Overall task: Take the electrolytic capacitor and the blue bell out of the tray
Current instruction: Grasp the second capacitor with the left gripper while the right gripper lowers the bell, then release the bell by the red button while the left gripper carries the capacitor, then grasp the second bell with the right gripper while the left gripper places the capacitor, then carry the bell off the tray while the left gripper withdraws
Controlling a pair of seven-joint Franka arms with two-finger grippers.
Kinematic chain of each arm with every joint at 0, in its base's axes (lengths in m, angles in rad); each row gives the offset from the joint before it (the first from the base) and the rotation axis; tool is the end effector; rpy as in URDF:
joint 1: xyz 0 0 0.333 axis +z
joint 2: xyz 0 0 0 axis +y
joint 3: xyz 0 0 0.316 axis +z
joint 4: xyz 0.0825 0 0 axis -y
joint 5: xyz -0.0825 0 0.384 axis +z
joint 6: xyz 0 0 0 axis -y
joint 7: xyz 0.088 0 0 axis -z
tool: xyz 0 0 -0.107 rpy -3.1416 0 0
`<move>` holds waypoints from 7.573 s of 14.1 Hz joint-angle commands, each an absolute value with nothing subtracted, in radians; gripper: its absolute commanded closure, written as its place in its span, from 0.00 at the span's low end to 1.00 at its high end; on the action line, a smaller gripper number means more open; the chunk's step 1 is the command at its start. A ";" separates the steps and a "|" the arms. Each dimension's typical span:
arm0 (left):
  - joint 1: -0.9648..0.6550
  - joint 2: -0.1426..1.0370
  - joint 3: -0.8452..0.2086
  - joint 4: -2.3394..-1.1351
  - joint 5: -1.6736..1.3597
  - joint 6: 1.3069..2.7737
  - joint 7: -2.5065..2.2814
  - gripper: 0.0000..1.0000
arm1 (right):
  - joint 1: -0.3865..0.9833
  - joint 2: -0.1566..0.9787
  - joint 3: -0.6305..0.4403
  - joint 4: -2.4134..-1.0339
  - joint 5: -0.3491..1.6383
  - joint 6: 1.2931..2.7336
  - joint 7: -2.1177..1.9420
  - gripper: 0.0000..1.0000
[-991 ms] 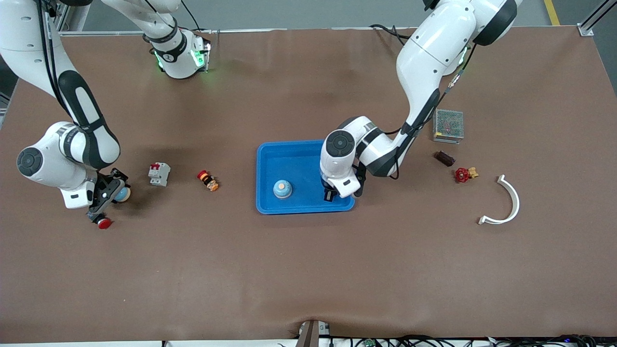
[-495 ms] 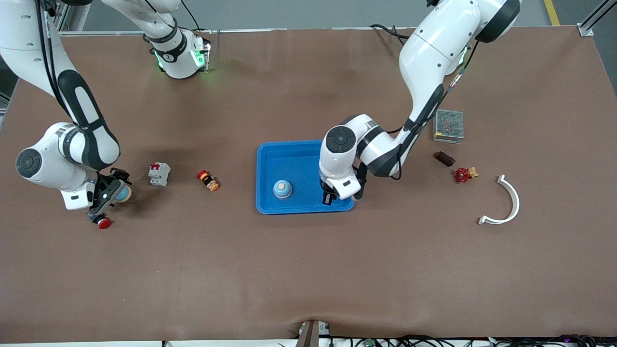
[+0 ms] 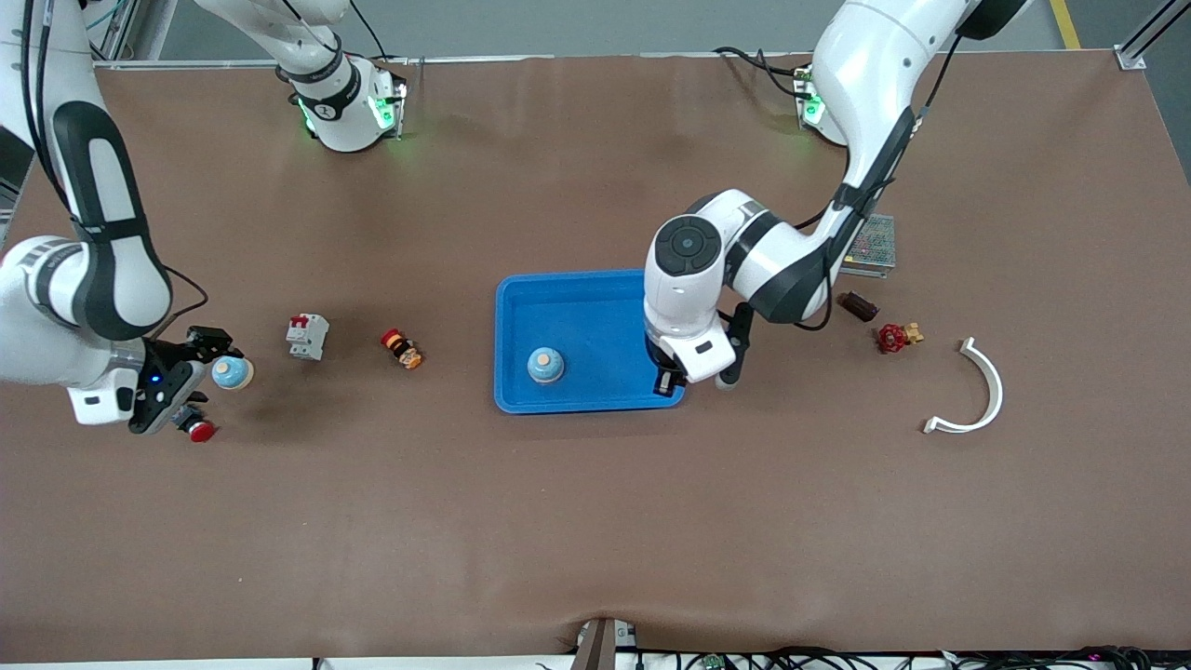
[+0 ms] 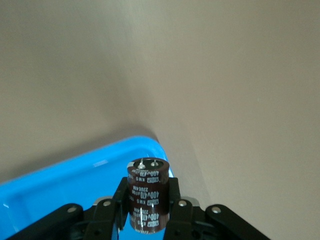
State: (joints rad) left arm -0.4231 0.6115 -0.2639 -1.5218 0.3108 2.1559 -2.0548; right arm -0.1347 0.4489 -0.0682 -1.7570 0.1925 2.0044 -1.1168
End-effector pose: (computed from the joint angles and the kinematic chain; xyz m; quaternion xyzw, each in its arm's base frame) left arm 0.5748 -0.4162 0.3160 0.8091 0.5844 0.0604 0.0124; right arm 0.6249 -0.1135 0.2992 -0.9107 -0.3953 0.0368 0.1143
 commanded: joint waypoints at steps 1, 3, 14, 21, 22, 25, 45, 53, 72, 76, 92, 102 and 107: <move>-0.375 0.545 -0.274 -1.554 0.311 2.080 -1.967 1.00 | -0.089 0.437 -0.069 -1.648 0.198 1.884 -0.978 0.00; -0.330 0.519 -0.285 -1.555 0.308 2.031 -1.881 1.00 | -0.052 0.408 -0.068 -1.626 0.198 1.846 -0.863 0.00; -0.065 0.526 -0.288 -1.586 0.236 1.896 -1.309 1.00 | 0.195 0.344 -0.057 -1.597 0.219 1.835 -0.094 0.00; 0.083 0.529 -0.284 -1.618 0.256 1.896 -0.968 1.00 | 0.377 0.376 -0.058 -1.594 0.227 2.028 0.338 0.00; 0.101 0.529 -0.284 -1.621 0.256 1.896 -0.938 1.00 | 0.403 0.391 -0.058 -1.594 0.227 2.058 0.423 0.00; 0.147 0.528 -0.282 -1.647 0.264 1.904 -0.833 1.00 | 0.475 0.445 -0.060 -1.595 0.225 2.158 0.555 0.00; 0.281 0.578 -0.285 -1.926 0.393 2.276 -0.815 1.00 | 0.663 0.612 -0.063 -1.689 0.189 2.375 0.600 0.00; 0.298 0.577 -0.288 -1.953 0.393 2.356 -0.813 0.20 | 0.680 0.653 -0.064 -1.692 0.183 2.422 0.600 0.00; 0.298 0.376 -0.440 -1.852 0.351 2.189 -0.818 0.00 | 0.693 0.733 -0.064 -1.654 0.109 2.457 0.600 0.00; 0.299 0.365 -0.449 -1.809 0.353 2.164 -0.702 0.00 | 0.701 0.741 -0.064 -1.652 0.106 2.457 0.598 0.00; 0.298 0.356 -0.489 -1.589 0.350 1.942 -0.448 0.00 | 0.710 0.749 -0.063 -1.651 0.110 2.470 0.600 0.48; 0.301 0.313 -0.505 -1.513 0.347 1.832 -0.356 0.00 | 0.669 0.644 -0.067 -1.597 0.114 2.223 0.577 0.56; 0.305 0.256 -0.505 -1.509 0.237 1.784 -0.312 0.00 | 0.574 0.568 -0.067 -1.566 0.118 2.065 0.375 0.56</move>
